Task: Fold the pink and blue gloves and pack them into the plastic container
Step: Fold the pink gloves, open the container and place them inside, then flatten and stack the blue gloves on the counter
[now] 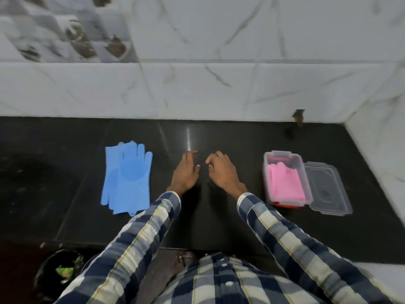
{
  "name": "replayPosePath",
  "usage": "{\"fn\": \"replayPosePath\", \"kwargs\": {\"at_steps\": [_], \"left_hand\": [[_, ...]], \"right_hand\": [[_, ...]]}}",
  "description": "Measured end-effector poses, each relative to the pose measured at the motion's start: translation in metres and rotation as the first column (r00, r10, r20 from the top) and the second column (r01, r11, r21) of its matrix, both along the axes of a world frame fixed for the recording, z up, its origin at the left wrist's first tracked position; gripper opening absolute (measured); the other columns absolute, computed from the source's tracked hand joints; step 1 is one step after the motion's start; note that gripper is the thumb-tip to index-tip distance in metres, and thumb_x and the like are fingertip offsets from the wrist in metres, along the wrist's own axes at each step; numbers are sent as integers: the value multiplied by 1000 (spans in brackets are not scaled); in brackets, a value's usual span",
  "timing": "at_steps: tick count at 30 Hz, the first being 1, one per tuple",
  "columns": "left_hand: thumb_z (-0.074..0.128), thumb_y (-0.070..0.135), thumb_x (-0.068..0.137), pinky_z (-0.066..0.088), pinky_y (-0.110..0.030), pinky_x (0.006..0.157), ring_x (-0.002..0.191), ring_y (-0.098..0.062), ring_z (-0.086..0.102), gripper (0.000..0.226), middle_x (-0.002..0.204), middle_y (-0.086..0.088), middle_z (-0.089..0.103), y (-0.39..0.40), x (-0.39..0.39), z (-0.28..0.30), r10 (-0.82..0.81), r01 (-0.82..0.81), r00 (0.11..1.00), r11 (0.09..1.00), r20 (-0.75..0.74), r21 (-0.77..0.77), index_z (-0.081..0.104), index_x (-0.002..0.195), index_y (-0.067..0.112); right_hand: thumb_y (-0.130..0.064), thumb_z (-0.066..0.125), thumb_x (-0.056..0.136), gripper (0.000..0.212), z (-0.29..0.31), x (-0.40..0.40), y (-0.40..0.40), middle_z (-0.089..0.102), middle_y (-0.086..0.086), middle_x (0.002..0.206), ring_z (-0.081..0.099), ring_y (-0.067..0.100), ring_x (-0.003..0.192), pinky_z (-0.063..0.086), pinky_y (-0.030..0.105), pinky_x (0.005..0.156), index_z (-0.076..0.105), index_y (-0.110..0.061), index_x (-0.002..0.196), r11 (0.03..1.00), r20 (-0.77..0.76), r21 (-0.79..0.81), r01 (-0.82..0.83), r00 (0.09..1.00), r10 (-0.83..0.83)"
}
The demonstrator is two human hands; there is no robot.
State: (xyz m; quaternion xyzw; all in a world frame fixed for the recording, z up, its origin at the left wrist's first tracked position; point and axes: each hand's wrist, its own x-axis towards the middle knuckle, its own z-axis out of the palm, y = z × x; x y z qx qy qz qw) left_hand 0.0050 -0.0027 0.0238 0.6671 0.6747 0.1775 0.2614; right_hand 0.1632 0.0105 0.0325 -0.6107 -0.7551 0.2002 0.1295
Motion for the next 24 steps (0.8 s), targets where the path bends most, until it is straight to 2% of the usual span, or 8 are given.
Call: {"fn": "replayPosePath", "kwargs": {"at_steps": [3, 7, 11, 14, 18, 21, 24], "left_hand": [[54, 13, 105, 47, -48, 116, 142, -34, 52, 50, 156, -15, 45, -14, -68, -2, 191, -192, 975, 981, -111, 3, 46, 154, 7], [53, 11, 102, 47, -52, 110, 138, -37, 49, 46, 149, -14, 50, -36, -139, -4, 429, -437, 885, 900, -181, -4, 52, 148, 8], [57, 17, 103, 42, -55, 120, 147, -37, 43, 51, 154, -16, 45, -51, -193, -11, 548, -569, 812, 820, -200, -64, 46, 152, 6], [61, 23, 104, 38, -56, 124, 150, -38, 41, 57, 157, -18, 43, -53, -219, -18, 581, -599, 800, 788, -147, -146, 42, 154, 3], [67, 26, 102, 42, -56, 120, 148, -40, 45, 63, 156, -20, 43, -46, -240, -25, 588, -587, 807, 786, -62, -192, 42, 154, -1], [71, 28, 100, 45, -54, 118, 143, -44, 49, 65, 153, -24, 44, -39, -252, -29, 619, -603, 785, 766, 3, -222, 45, 150, -5], [73, 27, 100, 50, -51, 115, 136, -43, 58, 55, 147, -25, 54, -33, -263, -33, 582, -553, 810, 798, 70, -239, 56, 140, -6]], "right_hand": [[-14, 58, 100, 23, -6, -54, -6, 61, 1, 126, 59, 26, 124, 53, 45, 105, 68, -21, 119, 994, -75, -87, -70, 995, 63], [-12, 57, 100, 22, -12, -116, -12, 62, -1, 123, 61, 22, 122, 53, 44, 105, 69, -20, 118, 976, -149, -162, -142, 982, 118], [-11, 57, 100, 24, -17, -165, -14, 66, 2, 123, 64, 21, 119, 54, 44, 105, 67, -16, 121, 964, -213, -219, -151, 971, 104], [-14, 56, 103, 29, -24, -193, -14, 70, 6, 127, 66, 25, 122, 53, 47, 107, 62, -13, 131, 939, -248, -328, -101, 969, 18], [-19, 63, 105, 44, -36, -225, -17, 72, 13, 129, 66, 28, 126, 52, 45, 110, 51, -5, 145, 865, -296, -498, -55, 949, -111], [-18, 67, 103, 43, -42, -245, -23, 69, 14, 132, 69, 29, 123, 56, 38, 100, 52, -2, 140, 830, -341, -558, -11, 915, -217], [-18, 70, 100, 36, -47, -259, -27, 69, 15, 130, 69, 30, 120, 57, 45, 103, 59, 1, 130, 822, -336, -568, 30, 904, -265]]}}
